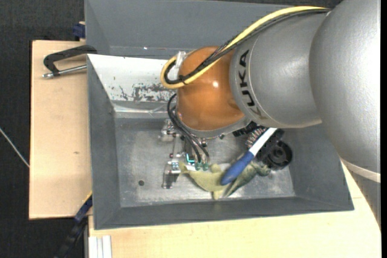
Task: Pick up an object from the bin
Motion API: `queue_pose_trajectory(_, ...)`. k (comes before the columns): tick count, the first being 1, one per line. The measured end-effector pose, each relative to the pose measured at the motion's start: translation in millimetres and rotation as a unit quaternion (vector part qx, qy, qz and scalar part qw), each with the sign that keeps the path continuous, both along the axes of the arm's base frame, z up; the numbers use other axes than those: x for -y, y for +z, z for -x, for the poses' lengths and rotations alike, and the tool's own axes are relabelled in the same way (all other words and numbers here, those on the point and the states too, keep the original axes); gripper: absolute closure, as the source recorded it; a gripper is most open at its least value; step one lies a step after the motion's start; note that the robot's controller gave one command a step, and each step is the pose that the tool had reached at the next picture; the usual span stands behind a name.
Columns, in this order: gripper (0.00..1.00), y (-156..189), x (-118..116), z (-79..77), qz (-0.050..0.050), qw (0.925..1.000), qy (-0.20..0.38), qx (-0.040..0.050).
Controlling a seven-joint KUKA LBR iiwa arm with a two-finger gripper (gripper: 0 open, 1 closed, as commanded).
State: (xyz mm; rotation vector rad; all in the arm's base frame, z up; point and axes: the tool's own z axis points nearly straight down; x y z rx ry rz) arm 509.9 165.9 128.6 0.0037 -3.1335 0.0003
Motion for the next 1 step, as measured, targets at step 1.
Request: queue_pose_trajectory(1,0.0,-2.0,67.7,1.9,0.002,1.0,0.007,0.0028)
